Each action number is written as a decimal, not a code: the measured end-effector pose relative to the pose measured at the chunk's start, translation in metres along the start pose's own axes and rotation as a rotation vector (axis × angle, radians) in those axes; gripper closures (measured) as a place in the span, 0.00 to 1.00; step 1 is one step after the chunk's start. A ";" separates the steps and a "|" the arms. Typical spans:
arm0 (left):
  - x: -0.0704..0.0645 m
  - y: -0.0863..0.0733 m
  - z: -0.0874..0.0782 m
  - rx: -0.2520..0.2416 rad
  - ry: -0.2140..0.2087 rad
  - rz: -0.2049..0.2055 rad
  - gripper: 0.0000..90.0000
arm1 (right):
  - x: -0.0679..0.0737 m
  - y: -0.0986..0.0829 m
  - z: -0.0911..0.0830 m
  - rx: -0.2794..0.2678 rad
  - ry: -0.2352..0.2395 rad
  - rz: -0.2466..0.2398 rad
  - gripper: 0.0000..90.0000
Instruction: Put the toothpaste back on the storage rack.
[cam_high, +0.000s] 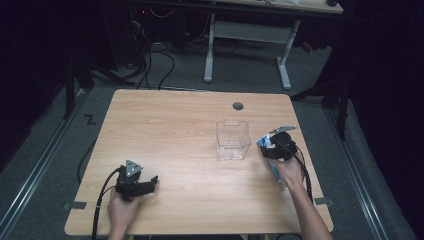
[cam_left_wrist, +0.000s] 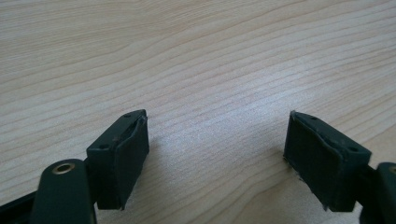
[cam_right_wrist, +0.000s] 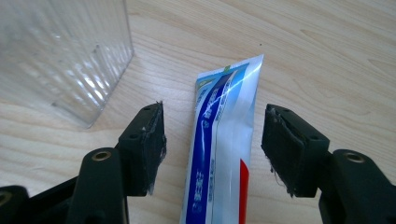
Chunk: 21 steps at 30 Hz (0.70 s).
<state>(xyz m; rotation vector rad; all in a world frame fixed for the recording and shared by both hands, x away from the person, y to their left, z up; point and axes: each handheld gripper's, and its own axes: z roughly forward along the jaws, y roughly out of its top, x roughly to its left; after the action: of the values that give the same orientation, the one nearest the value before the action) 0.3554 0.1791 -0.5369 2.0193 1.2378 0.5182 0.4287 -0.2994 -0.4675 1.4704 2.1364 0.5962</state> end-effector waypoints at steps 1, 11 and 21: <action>0.000 0.000 0.000 0.000 0.000 0.000 0.25 | 0.001 0.002 0.002 0.007 -0.003 0.002 0.44; 0.000 0.000 0.000 0.000 0.000 0.000 0.25 | 0.003 0.012 0.021 0.076 -0.011 0.004 0.43; 0.001 0.001 0.001 -0.001 -0.008 0.002 0.25 | 0.008 0.018 0.031 0.152 -0.037 -0.029 0.49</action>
<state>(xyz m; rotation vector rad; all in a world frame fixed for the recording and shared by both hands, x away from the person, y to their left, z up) 0.3565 0.1793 -0.5369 2.0201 1.2303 0.5117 0.4582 -0.2838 -0.4825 1.5143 2.2122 0.4007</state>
